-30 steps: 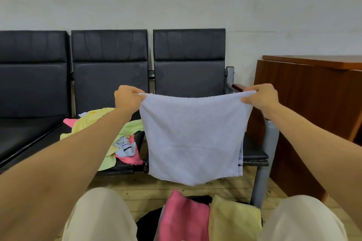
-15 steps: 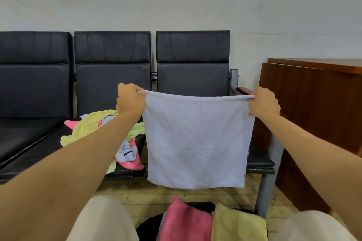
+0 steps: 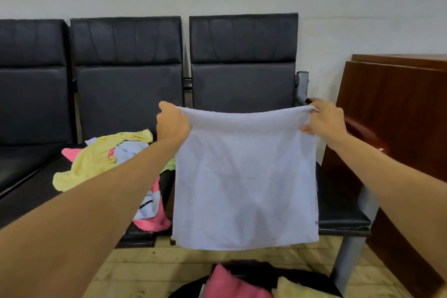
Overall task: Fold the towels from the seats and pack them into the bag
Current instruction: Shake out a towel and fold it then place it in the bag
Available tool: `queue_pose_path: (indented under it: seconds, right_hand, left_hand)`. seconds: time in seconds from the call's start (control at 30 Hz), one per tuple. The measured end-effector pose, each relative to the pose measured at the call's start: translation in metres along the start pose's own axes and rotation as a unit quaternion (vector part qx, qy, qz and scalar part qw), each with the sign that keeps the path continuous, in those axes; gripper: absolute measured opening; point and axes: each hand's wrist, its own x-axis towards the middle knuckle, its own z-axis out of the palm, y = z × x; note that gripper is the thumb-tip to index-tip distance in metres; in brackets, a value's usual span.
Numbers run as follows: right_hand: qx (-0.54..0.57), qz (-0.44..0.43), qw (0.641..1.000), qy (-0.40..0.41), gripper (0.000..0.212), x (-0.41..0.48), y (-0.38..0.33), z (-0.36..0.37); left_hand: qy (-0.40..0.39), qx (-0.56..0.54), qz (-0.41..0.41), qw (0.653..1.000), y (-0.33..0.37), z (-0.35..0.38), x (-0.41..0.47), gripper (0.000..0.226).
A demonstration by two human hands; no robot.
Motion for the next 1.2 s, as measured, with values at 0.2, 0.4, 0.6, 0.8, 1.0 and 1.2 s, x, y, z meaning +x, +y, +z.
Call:
queue_pose_path:
  seconds: [0.2,0.4,0.6,0.8,1.0,1.2]
  right_hand:
    - [0.023,0.014,1.0,-0.008,0.02,-0.016,0.048,0.052]
    - [-0.116,-0.037,0.977,-0.177,0.021,-0.085,0.106,0.077]
    - [-0.198,-0.067,0.955,-0.21,0.021,-0.105,0.14,0.088]
    - [-0.123,-0.043,0.981,-0.144,0.025,-0.1,0.135,0.098]
    - [-0.074,-0.083,0.991,-0.078,0.028,-0.106,0.127,0.073]
    - [-0.1,-0.121,0.978,-0.139,0.031,-0.123,0.129,0.05]
  left_hand:
    - [-0.093,-0.013,0.014,0.995,-0.056,0.041,-0.004,0.006]
    - [-0.232,0.015,-0.022,0.972,-0.144,0.056,-0.054,0.011]
    - [-0.261,0.061,0.034,0.963,-0.169,0.045,-0.078,0.004]
    - [-0.189,-0.005,0.034,0.981,-0.167,0.045,-0.067,0.003]
    - [-0.162,-0.057,0.093,0.981,-0.16,0.018,-0.068,0.021]
    - [-0.279,0.004,0.097,0.955,-0.168,-0.008,-0.079,0.01]
